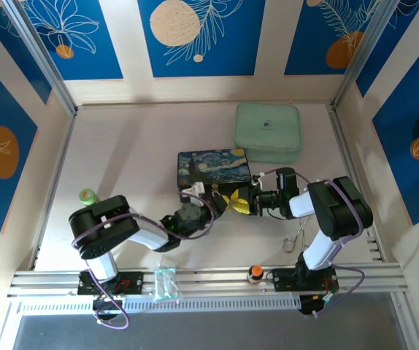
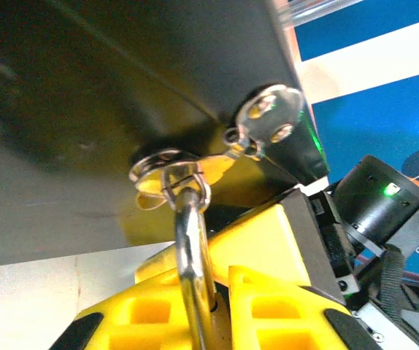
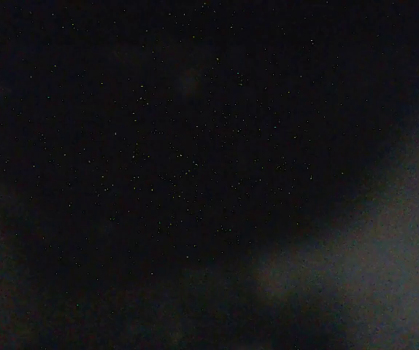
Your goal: Unlock a padlock with a key
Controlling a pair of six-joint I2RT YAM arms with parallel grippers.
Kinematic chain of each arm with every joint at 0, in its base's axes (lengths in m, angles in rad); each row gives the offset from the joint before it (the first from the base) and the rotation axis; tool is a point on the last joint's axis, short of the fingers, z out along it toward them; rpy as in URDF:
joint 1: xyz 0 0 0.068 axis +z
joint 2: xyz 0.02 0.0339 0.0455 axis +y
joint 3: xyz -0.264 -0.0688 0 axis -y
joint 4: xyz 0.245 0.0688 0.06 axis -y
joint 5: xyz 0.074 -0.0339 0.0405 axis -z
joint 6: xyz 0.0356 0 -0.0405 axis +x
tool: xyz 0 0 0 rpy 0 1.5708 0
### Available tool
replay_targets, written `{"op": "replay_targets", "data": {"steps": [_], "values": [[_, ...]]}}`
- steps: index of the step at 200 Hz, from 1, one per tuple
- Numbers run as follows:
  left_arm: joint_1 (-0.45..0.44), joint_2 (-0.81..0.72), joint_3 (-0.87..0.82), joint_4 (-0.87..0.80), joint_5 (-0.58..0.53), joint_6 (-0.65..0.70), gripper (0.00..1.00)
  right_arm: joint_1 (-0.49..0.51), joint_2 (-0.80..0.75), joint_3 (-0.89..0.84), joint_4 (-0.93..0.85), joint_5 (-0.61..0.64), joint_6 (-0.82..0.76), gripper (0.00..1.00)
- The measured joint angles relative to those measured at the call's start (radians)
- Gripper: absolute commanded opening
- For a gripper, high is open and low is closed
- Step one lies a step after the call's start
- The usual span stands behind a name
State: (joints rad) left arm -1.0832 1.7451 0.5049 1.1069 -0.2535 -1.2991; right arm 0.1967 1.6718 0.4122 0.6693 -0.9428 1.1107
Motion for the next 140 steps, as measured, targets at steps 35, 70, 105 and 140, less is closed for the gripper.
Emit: {"op": "replay_targets", "data": {"steps": [35,70,105,140], "values": [[0.000,0.055,-0.005,0.076,0.018,-0.006,0.00,-0.005,-0.139,0.010,-0.259,0.090,-0.129,0.48],[-0.002,0.130,-0.014,0.147,0.037,-0.014,0.00,-0.007,-0.228,0.019,-0.466,0.185,-0.224,0.48],[-0.003,0.130,-0.015,0.150,0.051,-0.019,0.00,-0.032,-0.237,0.011,-0.502,0.193,-0.257,0.48],[-0.004,0.128,-0.027,0.150,0.055,-0.011,0.00,-0.039,-0.234,0.000,-0.502,0.192,-0.270,0.48]]}}
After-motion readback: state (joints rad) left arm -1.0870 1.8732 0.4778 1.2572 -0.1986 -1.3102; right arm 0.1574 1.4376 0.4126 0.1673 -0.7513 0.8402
